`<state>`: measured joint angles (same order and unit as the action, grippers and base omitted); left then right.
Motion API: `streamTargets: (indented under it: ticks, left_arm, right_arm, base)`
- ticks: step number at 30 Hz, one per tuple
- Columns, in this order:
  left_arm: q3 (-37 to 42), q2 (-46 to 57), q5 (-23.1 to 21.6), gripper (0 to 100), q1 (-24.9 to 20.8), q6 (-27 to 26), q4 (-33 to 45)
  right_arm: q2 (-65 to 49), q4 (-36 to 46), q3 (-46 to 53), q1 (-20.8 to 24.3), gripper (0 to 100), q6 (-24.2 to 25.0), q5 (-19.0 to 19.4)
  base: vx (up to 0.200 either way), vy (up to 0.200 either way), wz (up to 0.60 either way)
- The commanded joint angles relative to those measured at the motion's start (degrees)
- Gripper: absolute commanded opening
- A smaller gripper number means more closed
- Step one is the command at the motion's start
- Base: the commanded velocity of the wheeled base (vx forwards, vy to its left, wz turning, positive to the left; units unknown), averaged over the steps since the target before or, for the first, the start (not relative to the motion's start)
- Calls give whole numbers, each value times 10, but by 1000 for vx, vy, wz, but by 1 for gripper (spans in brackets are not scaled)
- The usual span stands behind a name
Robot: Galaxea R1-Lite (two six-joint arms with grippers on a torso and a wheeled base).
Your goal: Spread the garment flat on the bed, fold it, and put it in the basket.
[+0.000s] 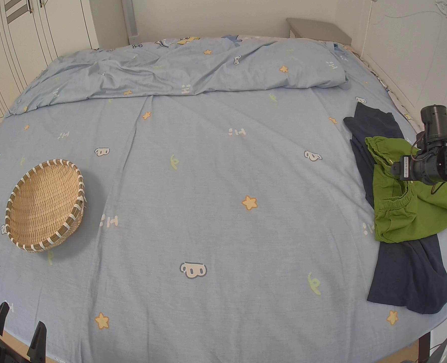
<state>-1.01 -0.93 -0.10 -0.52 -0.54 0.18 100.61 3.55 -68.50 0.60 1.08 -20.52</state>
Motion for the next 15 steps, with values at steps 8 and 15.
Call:
streamTargets:
  ticks: [8, 15]
  left_arm:
    - [9, 9, 0, 100, 0, 0, 0]
    - [9, 9, 0, 100, 0, 0, 0]
  right_arm:
    - [91, -5, -30, -14, 100, 9, -11]
    - [102, -16, -34, -19, 100, 12, -17]
  base:
    - [0, 0, 0]
    - [0, 0, 0]
